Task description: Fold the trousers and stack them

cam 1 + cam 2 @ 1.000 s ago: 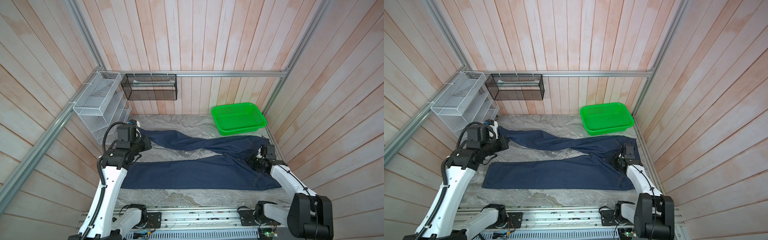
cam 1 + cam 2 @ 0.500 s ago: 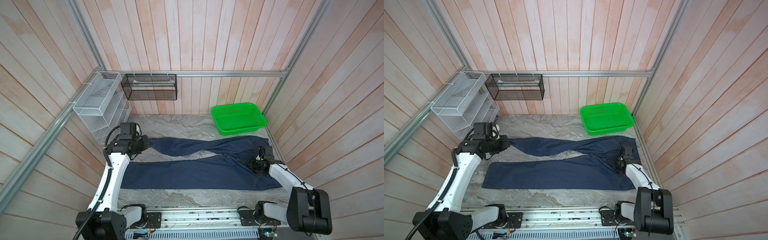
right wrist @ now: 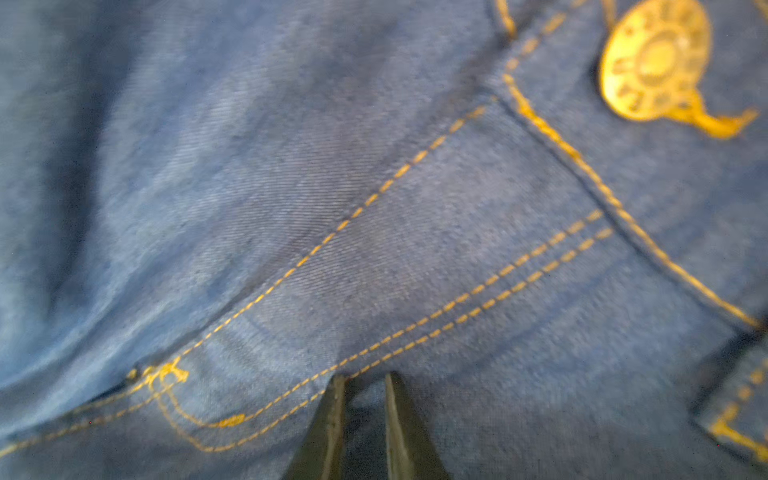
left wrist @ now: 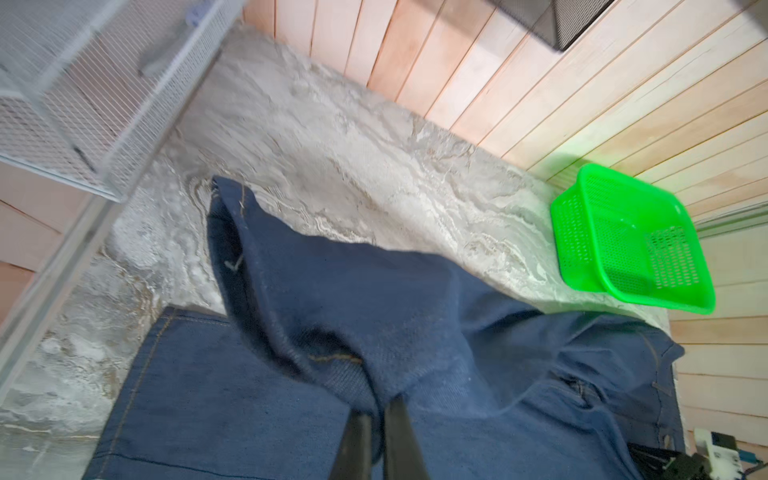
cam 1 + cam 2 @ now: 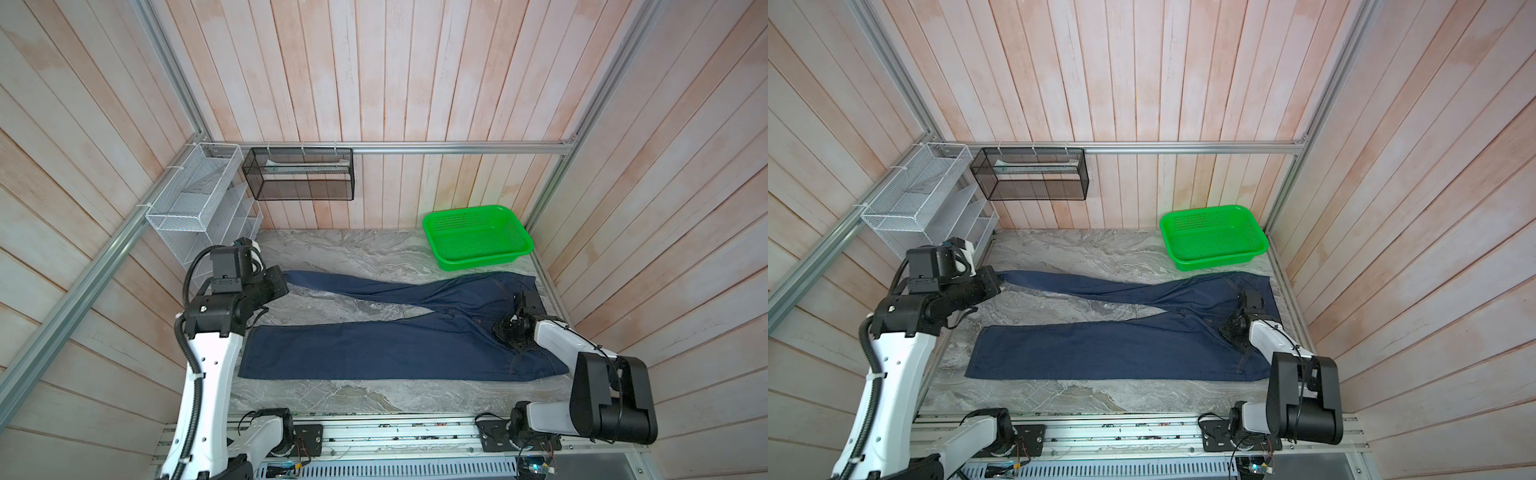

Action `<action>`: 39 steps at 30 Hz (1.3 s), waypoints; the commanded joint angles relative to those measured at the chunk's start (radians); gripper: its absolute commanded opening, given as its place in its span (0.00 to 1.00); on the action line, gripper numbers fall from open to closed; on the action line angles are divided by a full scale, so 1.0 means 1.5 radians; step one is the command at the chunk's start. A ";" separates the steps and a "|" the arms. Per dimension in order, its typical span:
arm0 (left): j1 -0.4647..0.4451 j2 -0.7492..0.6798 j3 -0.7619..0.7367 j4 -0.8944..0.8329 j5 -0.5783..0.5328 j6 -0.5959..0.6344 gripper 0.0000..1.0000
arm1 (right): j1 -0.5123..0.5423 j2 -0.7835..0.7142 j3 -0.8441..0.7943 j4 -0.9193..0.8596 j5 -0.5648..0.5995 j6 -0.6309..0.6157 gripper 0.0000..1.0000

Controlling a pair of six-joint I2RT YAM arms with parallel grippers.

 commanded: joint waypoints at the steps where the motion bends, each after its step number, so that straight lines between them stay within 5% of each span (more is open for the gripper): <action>1: 0.004 -0.023 0.034 -0.072 -0.031 0.014 0.00 | 0.002 -0.036 -0.008 -0.137 0.027 0.028 0.22; 11: 0.003 -0.051 0.039 -0.082 -0.013 -0.006 0.00 | 0.008 -0.175 0.025 -0.243 0.065 0.055 0.22; 16: 0.004 -0.034 -0.007 -0.031 0.014 -0.017 0.00 | 0.007 -0.173 0.094 -0.194 0.001 0.052 0.28; 25: 0.005 0.008 -0.031 0.021 0.011 -0.021 0.00 | 0.024 0.024 0.239 -0.036 -0.094 0.059 0.39; 34: 0.029 0.045 -0.033 0.046 0.005 -0.008 0.00 | 0.028 0.263 0.317 0.028 -0.084 0.054 0.47; 39: 0.069 0.062 -0.037 0.053 0.010 0.010 0.00 | 0.008 0.301 0.293 0.011 -0.023 0.048 0.23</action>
